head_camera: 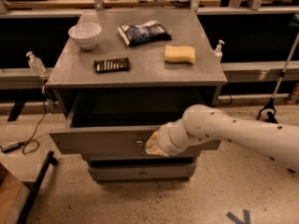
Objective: Close top drawer
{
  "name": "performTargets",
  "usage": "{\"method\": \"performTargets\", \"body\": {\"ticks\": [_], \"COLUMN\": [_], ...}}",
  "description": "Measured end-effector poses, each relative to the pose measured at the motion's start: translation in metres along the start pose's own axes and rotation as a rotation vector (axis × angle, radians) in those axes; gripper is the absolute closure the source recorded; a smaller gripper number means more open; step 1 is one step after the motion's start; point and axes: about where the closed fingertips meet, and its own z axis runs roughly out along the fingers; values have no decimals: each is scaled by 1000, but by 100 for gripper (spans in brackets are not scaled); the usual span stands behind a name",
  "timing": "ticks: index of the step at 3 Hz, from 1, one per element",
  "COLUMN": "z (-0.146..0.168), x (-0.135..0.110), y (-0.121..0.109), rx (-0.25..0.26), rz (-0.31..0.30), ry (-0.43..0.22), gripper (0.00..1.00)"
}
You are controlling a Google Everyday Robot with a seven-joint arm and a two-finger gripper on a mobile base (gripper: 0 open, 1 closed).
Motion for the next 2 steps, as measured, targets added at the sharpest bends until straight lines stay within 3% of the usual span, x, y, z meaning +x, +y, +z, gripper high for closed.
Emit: {"method": "performTargets", "body": {"ticks": [1, 2], "z": [-1, 17], "x": [-1, -2], "y": [3, -40], "rx": [0, 43], "rz": [0, -63], "ry": [0, -55], "gripper": [100, 100]}}
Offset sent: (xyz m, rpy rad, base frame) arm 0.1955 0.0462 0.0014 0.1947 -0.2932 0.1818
